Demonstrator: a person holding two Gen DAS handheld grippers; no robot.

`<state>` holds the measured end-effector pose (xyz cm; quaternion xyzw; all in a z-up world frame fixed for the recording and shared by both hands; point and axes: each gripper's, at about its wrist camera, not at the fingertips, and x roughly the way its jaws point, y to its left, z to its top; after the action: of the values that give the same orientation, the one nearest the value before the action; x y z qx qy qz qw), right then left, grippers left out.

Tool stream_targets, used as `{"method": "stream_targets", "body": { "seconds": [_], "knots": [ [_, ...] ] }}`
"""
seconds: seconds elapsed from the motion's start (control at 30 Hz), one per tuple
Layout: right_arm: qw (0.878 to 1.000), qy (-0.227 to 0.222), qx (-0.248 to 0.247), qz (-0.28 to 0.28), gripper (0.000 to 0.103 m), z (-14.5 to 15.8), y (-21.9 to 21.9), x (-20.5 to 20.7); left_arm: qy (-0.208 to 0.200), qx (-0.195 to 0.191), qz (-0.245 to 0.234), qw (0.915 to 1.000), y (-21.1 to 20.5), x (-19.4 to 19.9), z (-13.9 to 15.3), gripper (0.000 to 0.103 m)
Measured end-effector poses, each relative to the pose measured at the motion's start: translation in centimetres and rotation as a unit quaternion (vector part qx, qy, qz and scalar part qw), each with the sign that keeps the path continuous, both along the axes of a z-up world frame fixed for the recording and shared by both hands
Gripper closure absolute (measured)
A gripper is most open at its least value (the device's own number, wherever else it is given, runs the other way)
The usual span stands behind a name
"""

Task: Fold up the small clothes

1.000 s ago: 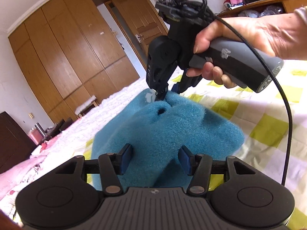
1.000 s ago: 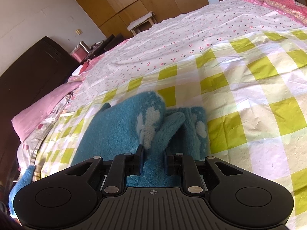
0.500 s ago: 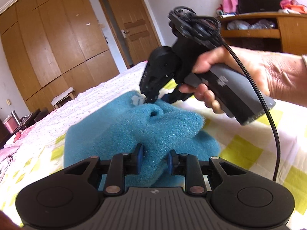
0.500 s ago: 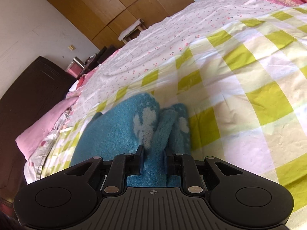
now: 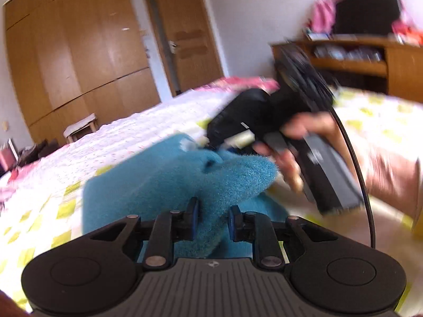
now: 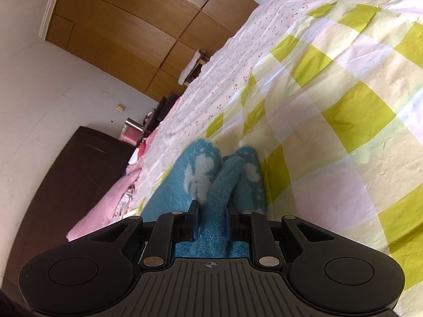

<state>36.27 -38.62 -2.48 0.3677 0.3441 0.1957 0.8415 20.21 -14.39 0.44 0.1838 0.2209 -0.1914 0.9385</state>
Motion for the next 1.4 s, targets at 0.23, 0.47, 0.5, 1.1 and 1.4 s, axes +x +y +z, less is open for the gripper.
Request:
{"method": "stream_targets", "body": {
  "seconds": [0.23,0.47,0.5,1.1,1.4],
  "knots": [
    [0.998,-0.013,-0.056,-0.012,0.075,2.8,-1.0,-1.8,0.026,-0.003,-0.005,0.9996,-0.6,0.2,-1.5,0.075],
    [0.995,-0.034,-0.082,0.049,0.065,5.8,-0.2,-7.1,0.014,0.004,-0.009,0.9999,-1.0,-0.5,-1.7,0.074],
    [0.993,-0.028,-0.096,0.059,0.064,5.5,0.6,-7.3,0.013,0.004,-0.009,0.9999,-0.9,-0.6,-1.6,0.074],
    [0.990,0.011,-0.082,0.110,0.059,2.8,2.6,-6.5,0.003,-0.022,0.062,0.9978,5.8,-3.4,1.1,0.068],
    [0.989,0.002,-0.068,0.129,0.051,2.5,2.7,-6.4,0.018,-0.056,0.109,0.9923,8.4,-0.1,1.2,0.068]
  ]
}}
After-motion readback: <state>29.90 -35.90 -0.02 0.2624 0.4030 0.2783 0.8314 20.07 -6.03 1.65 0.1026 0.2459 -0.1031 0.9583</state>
